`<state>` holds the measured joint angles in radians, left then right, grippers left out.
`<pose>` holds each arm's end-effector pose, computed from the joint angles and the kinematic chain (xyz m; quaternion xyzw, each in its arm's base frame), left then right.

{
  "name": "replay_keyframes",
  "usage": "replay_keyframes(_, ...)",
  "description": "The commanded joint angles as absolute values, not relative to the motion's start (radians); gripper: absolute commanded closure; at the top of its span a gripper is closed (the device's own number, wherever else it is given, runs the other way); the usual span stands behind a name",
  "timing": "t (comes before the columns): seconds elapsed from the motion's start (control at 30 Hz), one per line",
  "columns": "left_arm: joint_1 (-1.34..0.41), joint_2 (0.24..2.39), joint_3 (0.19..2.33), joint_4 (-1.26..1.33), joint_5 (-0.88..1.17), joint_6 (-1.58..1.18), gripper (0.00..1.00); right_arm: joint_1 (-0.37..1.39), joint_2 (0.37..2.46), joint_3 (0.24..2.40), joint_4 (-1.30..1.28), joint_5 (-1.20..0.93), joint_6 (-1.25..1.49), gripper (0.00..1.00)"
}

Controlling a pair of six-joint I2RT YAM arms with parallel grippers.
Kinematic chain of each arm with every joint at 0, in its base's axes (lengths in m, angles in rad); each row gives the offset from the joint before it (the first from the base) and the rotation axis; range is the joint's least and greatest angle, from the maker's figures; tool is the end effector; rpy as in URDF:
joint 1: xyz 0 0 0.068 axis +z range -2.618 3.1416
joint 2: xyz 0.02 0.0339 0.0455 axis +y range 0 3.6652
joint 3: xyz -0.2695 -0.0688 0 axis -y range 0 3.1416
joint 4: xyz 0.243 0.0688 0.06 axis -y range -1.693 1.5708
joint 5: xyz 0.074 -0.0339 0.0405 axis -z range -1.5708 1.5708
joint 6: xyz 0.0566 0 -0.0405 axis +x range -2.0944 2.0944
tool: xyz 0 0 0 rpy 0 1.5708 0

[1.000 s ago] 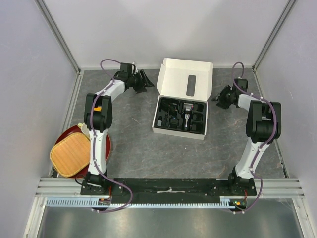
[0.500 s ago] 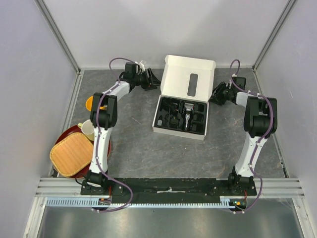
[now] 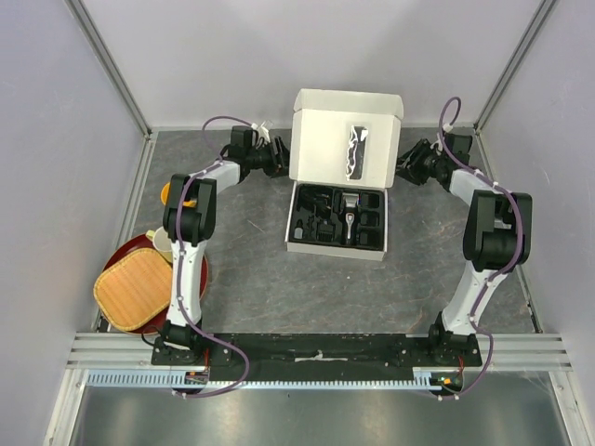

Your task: Sort the hair-cutting tools

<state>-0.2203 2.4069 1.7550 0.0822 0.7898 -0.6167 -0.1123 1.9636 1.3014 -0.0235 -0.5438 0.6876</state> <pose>0.5234 -0.1584 0.1330 0.0216 0.8303 -0.4884 0.2676 0.4469 -0.0209 0.1829 0.2330 0.8466 0.3497 0.3267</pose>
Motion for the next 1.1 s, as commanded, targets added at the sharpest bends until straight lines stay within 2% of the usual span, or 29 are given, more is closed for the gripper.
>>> replay_keyframes(0.0,-0.236,2.244,1.709,0.193,0.856,-0.630,0.35,-0.100,1.882,1.281,0.038,-0.614,0.704,0.48)
replay_keyframes(0.23,-0.235,2.136,1.600,0.192,0.831,-0.611,0.35,-0.100,1.824,1.221,0.052,-0.624,0.719,0.48)
replay_keyframes(0.47,-0.235,2.054,1.510,0.140,0.776,-0.578,0.35,-0.098,1.724,1.149,0.003,-0.540,0.678,0.48)
replay_keyframes(0.57,-0.235,2.019,1.493,0.069,0.694,-0.545,0.36,-0.100,1.672,1.132,-0.060,-0.457,0.638,0.49)
replay_keyframes(0.73,-0.236,1.931,1.410,-0.020,0.401,-0.540,0.36,-0.098,1.583,1.117,-0.146,-0.304,0.592,0.49)
replay_keyframes(1.07,-0.271,1.833,1.316,-0.028,0.431,-0.479,0.44,-0.084,1.531,1.121,-0.287,-0.353,0.515,0.49)
